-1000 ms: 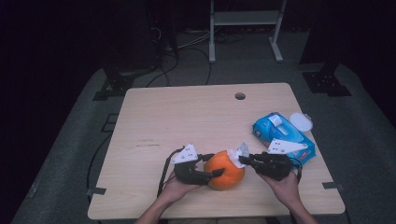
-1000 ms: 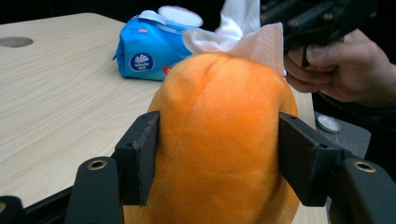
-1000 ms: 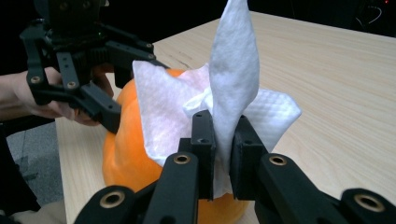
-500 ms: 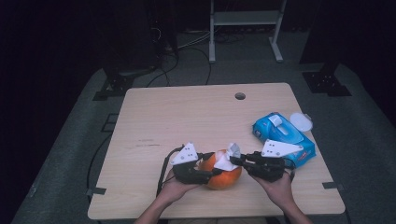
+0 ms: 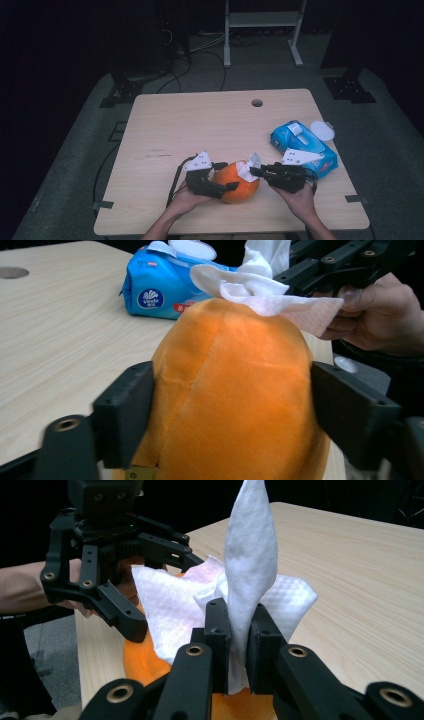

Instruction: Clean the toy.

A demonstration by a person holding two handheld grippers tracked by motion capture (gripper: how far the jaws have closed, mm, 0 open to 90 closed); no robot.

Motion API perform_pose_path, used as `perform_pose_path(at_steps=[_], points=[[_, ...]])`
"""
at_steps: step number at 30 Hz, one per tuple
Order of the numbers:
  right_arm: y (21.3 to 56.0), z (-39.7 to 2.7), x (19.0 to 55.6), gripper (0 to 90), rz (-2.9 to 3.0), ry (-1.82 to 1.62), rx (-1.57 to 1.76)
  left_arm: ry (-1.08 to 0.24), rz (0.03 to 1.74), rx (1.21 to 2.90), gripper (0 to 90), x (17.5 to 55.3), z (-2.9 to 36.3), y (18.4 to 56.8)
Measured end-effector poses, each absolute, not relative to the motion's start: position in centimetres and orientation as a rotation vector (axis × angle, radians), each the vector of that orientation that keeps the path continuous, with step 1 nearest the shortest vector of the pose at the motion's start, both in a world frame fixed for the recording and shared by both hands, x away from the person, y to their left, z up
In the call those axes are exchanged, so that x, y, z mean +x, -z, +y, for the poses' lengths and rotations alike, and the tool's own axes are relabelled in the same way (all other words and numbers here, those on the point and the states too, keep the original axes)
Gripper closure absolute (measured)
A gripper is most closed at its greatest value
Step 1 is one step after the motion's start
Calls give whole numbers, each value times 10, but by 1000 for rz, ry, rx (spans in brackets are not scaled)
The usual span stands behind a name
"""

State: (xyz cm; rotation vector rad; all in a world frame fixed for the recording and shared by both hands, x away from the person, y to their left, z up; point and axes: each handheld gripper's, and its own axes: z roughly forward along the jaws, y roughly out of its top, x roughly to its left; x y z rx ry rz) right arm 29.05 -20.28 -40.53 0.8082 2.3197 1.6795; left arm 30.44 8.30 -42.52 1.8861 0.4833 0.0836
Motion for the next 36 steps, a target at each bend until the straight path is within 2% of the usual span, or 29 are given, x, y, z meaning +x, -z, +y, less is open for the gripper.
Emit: perform_pose_path(at_steps=[8, 10, 14, 19, 22, 26, 27, 31, 36], points=[[395, -192, 283, 807, 2318, -1694, 738, -163, 426, 1925, 245, 292, 66, 423], [394, -189, 282, 808, 2329, -1671, 706, -138, 418, 1914, 208, 293, 67, 423], [395, -192, 283, 808, 2338, -1673, 709, -87, 450, 1908, 47, 304, 74, 428], [398, -199, 285, 807, 2335, -1665, 729, -6, 446, 1906, 38, 311, 75, 439], [400, -204, 288, 807, 2328, -1658, 752, -5, 433, 1904, 82, 310, 76, 440], [399, -205, 286, 807, 2318, -1662, 766, -100, 410, 1929, 275, 302, 74, 433], [398, -204, 285, 807, 2310, -1666, 763, -121, 406, 1937, 297, 300, 73, 429], [392, -200, 281, 807, 2289, -1706, 731, -281, 356, 1995, 333, 287, 63, 420], [390, -183, 275, 807, 2323, -1655, 631, -310, 351, 2012, 362, 283, 60, 419]])
